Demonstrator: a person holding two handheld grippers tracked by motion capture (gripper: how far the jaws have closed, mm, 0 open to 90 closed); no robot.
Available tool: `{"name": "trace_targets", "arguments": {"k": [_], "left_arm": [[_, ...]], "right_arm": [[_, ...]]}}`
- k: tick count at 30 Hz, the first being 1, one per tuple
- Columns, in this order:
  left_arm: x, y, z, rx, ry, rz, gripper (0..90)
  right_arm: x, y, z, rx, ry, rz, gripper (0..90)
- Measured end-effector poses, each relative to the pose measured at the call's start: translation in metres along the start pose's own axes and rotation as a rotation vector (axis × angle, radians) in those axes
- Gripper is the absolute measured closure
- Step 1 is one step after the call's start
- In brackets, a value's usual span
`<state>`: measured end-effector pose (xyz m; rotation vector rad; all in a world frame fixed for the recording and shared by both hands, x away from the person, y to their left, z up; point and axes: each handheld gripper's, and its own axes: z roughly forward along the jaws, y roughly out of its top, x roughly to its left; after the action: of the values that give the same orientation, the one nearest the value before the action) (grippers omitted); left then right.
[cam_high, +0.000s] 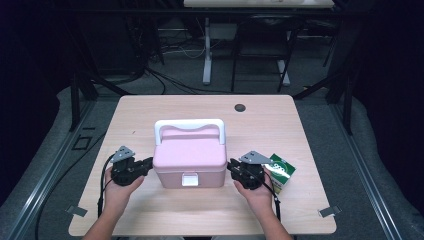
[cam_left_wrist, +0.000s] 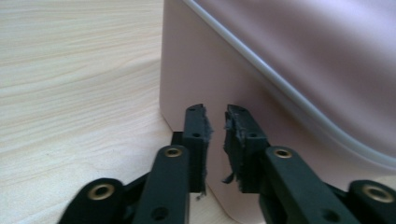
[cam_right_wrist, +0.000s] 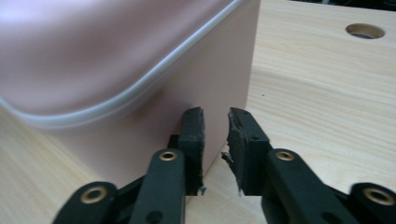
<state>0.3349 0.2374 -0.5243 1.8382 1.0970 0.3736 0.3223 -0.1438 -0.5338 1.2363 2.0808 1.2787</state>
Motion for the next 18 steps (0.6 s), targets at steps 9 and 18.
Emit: {"name": "trace_targets", "arguments": {"k": [9, 18], "left_arm": [[-0.007, 0.003, 0.001, 0.019, 0.017, 0.020, 89.4], [-0.021, 0.004, -0.001, 0.053, 0.039, 0.059, 89.7]], "right_arm": [[0.007, 0.001, -0.003, 0.025, 0.011, -0.008, 90.0], [0.013, -0.002, -0.017, 0.060, -0.026, -0.011, 90.0]]}}
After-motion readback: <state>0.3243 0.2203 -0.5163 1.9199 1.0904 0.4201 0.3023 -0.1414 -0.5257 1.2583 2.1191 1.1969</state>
